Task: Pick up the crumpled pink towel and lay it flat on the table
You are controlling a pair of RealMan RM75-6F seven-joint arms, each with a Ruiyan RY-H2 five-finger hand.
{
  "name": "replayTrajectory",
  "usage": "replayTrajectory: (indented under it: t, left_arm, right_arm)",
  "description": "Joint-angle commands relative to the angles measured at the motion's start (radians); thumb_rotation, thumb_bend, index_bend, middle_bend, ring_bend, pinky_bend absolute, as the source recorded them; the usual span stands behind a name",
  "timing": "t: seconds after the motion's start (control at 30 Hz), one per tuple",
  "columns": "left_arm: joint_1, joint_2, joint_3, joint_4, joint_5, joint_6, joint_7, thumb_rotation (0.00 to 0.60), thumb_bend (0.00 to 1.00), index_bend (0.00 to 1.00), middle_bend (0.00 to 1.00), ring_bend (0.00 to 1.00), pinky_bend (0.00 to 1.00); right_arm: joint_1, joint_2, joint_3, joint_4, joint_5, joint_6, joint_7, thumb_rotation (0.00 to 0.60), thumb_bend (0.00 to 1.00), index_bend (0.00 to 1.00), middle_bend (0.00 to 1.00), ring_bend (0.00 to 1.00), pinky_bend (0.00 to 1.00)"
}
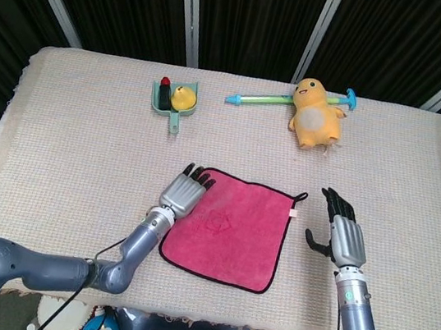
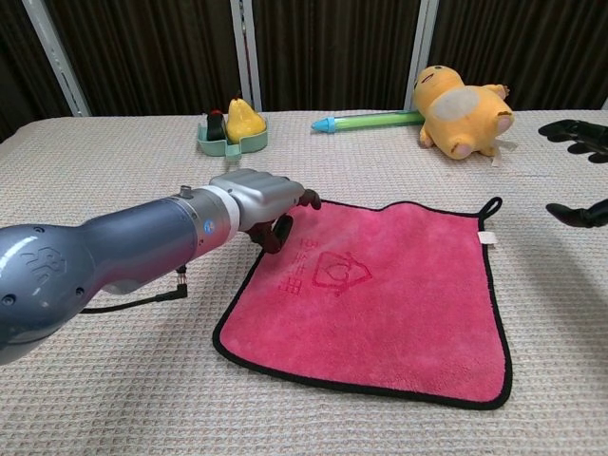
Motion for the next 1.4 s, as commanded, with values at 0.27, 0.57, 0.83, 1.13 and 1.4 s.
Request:
replayTrajectory:
  t: [0.27,0.57,0.83,1.13,1.4]
  left_arm:
    - [-0.002,-0.020,0.023,0.031,-0.029,-0.008,0.009,0.600,0.83,0.12,0.09,0.00,0.00]
    - [0.009,-0.003,0.036,0.035,-0.037,-0.004,0.005,0.600,0.83,0.12,0.09,0.00,0.00]
    - [0.021,0.025,0.043,0.017,-0.031,0.006,-0.002,0.600,0.83,0.12,0.09,0.00,0.00]
    - [0.029,0.033,0.041,-0.004,-0.001,0.023,-0.027,0.600,0.65,0.07,0.04,0.00,0.00]
    - [0.065,0.075,0.020,-0.072,0.071,0.081,-0.107,0.600,0.28,0.00,0.00,0.00,0.00]
  right_arm:
    - [-0.006,0.003,-0.006,-0.012,-0.003,0.003,0.005,0.600,0.42,0.00,0.00,0.00,0.00]
    - [-0.008,0.004,-0.008,-0.028,-0.010,0.012,0.000,0.600,0.41,0.00,0.00,0.00,0.00]
    - [-0.009,-0.003,-0.014,-0.033,-0.016,0.017,-0.007,0.600,0.41,0.00,0.00,0.00,0.00]
    - [-0.011,-0.003,-0.019,-0.037,-0.018,0.020,-0.014,0.600,0.41,0.00,0.00,0.00,0.00]
    - [-0.019,0.012,-0.023,-0.017,-0.033,0.019,0.007,0.600,0.41,0.00,0.00,0.00,0.00]
